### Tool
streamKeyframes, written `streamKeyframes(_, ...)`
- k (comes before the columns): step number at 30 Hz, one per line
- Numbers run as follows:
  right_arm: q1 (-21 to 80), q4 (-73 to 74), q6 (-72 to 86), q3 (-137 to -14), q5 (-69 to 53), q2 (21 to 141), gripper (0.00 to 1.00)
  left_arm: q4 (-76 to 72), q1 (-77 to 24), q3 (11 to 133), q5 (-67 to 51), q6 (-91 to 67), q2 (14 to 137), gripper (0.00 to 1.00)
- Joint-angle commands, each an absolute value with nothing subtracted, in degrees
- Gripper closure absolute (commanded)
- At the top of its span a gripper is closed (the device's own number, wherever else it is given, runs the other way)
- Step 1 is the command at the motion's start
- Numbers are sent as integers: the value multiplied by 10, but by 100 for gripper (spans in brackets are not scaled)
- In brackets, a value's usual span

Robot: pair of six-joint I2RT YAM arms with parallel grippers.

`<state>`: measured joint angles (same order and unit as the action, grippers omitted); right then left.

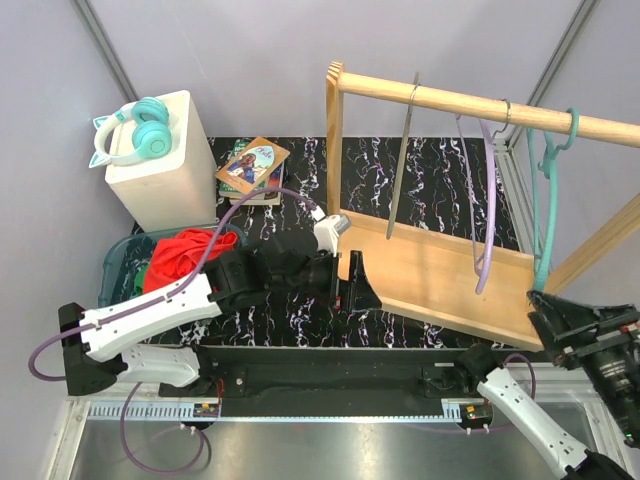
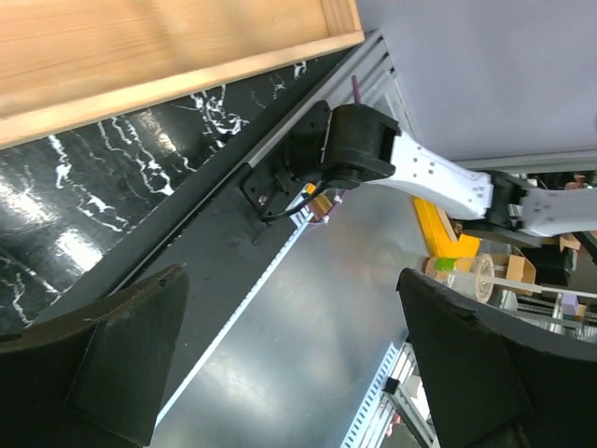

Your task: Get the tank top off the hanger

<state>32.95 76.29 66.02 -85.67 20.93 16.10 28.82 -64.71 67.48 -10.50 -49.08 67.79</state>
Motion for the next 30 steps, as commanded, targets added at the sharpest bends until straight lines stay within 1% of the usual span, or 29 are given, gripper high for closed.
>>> streamKeyframes(1,335,865,747,-751,137,111,0,218,-650,667,-111,-511,664,1)
streamKeyframes(2,335,854,751,-697,106,100,0,214,-650,660,-107,-514,657,1)
streamKeyframes(4,335,805,757,-640,74,83,0,203,-650,636,-105,-526,650,1)
streamKeyframes(5,335,785,758,-585,43,77,0,201,-650,628,-104,-530,646,1)
streamKeyframes(7,335,718,759,-509,12,70,0,200,-649,606,-102,-540,634,1)
streamKeyframes(8,335,695,757,-486,-20,71,0,201,-649,598,-98,-542,628,1)
streamKeyframes(10,334,629,749,-428,-43,79,0,205,-647,571,-91,-552,606,1)
streamKeyframes(12,335,566,745,-396,-72,94,0,210,-642,553,-79,-562,576,1)
streamKeyframes(14,334,514,742,-347,-102,106,0,210,-635,520,-67,-568,552,1)
streamKeyframes(15,335,458,742,-331,-112,121,0,207,-630,506,-64,-576,541,1)
streamKeyframes(16,335,426,743,-296,-123,128,0,201,-619,469,-64,-581,516,1)
streamKeyframes(18,334,321,749,-259,-160,161,0,160,-607,422,-73,-606,490,1)
streamKeyframes(19,334,279,751,-224,-175,173,0,136,-599,370,-82,-616,461,1)
streamKeyframes(20,334,195,760,-205,-203,198,0,83,-587,341,-97,-629,447,1)
streamKeyframes(21,334,156,766,-188,-214,211,0,55,-583,287,-102,-656,432,1)
streamKeyframes(23,334,57,783,-144,-242,248,0,-24,-577,238,-108,-685,392,1)
streamKeyframes(24,334,29,788,-131,-249,258,0,-47,-577,198,-110,-706,379,1)
streamKeyframes(26,334,-37,797,-101,-272,276,0,-107,-567,165,-119,-722,346,1)
streamKeyframes(28,335,-55,801,-78,-284,272,0,-161,-555,107,-131,-752,322,1)
streamKeyframes(30,335,-63,823,-45,-284,236,0,-239,-549,42,-129,-797,284,1)
